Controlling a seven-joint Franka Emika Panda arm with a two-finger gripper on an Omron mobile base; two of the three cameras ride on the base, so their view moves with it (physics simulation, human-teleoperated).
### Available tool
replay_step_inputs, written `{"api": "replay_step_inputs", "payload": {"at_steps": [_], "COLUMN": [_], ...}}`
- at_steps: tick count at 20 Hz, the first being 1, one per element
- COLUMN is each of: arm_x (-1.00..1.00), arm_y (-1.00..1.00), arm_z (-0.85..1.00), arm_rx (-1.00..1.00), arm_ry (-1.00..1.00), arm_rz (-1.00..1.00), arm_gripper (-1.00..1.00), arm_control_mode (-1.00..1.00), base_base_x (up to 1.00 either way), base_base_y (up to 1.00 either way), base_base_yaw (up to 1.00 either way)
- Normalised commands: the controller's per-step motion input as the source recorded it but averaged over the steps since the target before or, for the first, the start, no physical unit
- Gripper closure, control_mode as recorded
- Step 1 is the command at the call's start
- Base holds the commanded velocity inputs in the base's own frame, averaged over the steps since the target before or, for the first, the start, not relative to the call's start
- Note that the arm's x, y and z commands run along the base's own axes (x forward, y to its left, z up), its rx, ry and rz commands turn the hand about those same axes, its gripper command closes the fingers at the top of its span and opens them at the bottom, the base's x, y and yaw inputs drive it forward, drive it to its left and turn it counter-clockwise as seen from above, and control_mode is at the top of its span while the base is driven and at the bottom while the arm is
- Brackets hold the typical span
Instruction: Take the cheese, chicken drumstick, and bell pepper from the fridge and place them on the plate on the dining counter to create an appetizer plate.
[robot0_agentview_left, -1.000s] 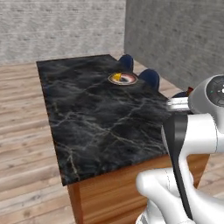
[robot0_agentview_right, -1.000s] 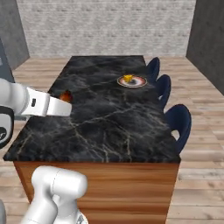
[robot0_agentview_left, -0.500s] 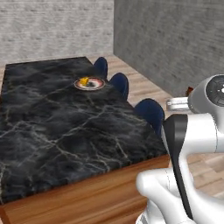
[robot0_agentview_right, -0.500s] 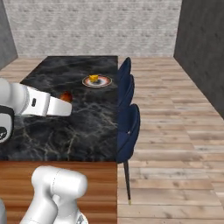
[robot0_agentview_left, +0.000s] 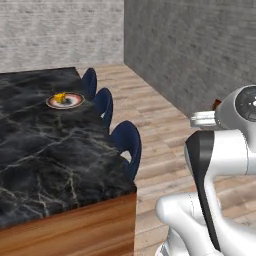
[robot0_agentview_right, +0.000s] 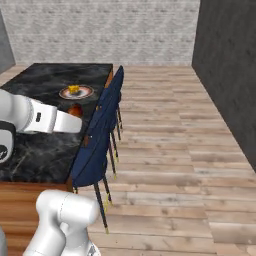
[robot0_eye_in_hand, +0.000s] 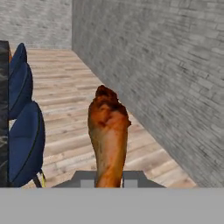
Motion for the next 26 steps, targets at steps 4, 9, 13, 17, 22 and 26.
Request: {"api": "replay_step_inputs", "payload": {"at_steps": [4,9,13,17,22,26], "arm_x": [0.00,0.00,0.00,0.00,0.00,0.00], "arm_y": [0.00,0.00,0.00,0.00,0.00,0.00], "arm_z": [0.00,0.00,0.00,0.00,0.00,0.00], "arm_rx": [0.00,0.00,0.00,0.00,0.00,0.00], "arm_ry": [0.00,0.00,0.00,0.00,0.00,0.00], "arm_rz": [0.00,0.00,0.00,0.00,0.00,0.00], "arm_gripper": [1.00,1.00,1.00,1.00,1.00,1.00], "arm_control_mode": [1.00,1.00,1.00,1.00,1.00,1.00], "base_base_x": [0.30,0.33,0.65,0.99,1.00,1.00], "base_base_y": [-1.00,-1.00,-0.95,-0.87,-0.85,-0.91], "base_base_yaw": [0.38,0.52,0.56,0.54,0.50,0.51]}}
